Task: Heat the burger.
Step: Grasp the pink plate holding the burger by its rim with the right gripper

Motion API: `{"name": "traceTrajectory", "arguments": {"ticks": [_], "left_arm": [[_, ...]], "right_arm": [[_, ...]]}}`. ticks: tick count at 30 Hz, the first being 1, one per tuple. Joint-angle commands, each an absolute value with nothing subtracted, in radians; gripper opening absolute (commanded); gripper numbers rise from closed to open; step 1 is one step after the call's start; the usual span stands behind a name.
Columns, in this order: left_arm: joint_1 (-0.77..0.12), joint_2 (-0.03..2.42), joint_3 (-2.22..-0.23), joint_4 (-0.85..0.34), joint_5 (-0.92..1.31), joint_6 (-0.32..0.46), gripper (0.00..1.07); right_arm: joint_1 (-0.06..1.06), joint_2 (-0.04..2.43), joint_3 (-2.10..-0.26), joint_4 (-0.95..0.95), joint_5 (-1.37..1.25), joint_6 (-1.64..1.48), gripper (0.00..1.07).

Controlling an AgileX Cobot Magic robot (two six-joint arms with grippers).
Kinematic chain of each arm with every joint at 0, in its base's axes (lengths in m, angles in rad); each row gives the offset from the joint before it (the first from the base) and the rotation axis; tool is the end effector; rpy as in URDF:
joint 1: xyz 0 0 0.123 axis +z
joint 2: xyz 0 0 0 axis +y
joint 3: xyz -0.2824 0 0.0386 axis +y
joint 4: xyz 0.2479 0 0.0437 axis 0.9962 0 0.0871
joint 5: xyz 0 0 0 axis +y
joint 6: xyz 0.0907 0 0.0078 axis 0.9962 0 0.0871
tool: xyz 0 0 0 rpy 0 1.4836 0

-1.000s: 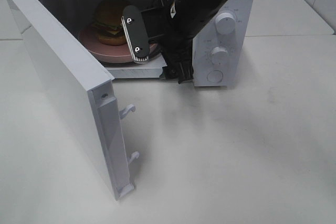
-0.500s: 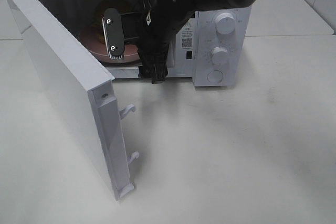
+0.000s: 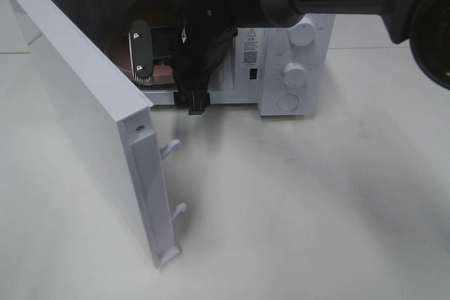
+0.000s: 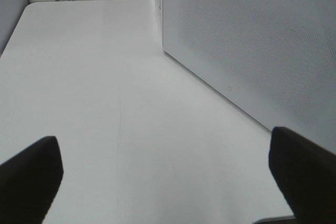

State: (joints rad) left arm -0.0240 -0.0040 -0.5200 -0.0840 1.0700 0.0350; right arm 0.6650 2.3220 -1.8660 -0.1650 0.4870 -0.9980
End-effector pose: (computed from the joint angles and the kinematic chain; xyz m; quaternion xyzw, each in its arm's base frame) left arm -0.0085 -0.0065 0.2821 0.0273 0.8482 -0.0390 0.5275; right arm 0.4155 0.3169 0.1648 -0.7267 0.5886 -0.1186 0.3337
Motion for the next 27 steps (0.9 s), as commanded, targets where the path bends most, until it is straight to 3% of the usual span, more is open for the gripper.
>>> {"name": "traceTrajectory", "arguments": {"ticks": [1,10,15,17,18,19,20,21,22,27], "left_arm": [[-0.021,-0.011,-0.517,-0.083,1.067,0.033,1.0],[-0.021,-0.011,-0.517,-0.083,1.067,0.033,1.0],[-0.021,-0.011,-0.517,-0.083,1.067,0.033,1.0],[-0.021,-0.011,-0.517,-0.083,1.067,0.033,1.0],[-0.021,-0.011,-0.517,-0.083,1.067,0.033,1.0],[-0.021,-0.011,-0.517,-0.083,1.067,0.033,1.0],[-0.021,-0.011,-0.517,-0.083,1.067,0.033,1.0],[-0.021,-0.011,-0.517,-0.083,1.067,0.033,1.0],[-0.021,-0.011,-0.517,-0.083,1.067,0.033,1.0],[-0.021,-0.011,-0.517,-0.083,1.067,0.033,1.0]], "right_arm": [[0.668,2.366,-1.941,-0.148,0.528,-0.992,0.88],[0.663,2.424,-2.033,-0.141,0.548,-0.997,0.85],[0.657,2.433,-2.041,-0.135,0.546,-0.998,0.75],[0.654,2.436,-2.041,-0.135,0.549,-1.016,0.49],[0.654,2.436,-2.041,-0.135,0.549,-1.016,0.49],[0.654,2.436,-2.041,-0.135,0.549,-1.021,0.4],[0.654,2.436,-2.041,-0.135,0.549,-1.027,0.22],[0.654,2.436,-2.041,-0.135,0.549,-1.027,0.22],[0.654,2.436,-2.041,-0.13,0.545,-1.034,0.08],[0.654,2.436,-2.041,-0.117,0.532,-1.047,0.0]]}}
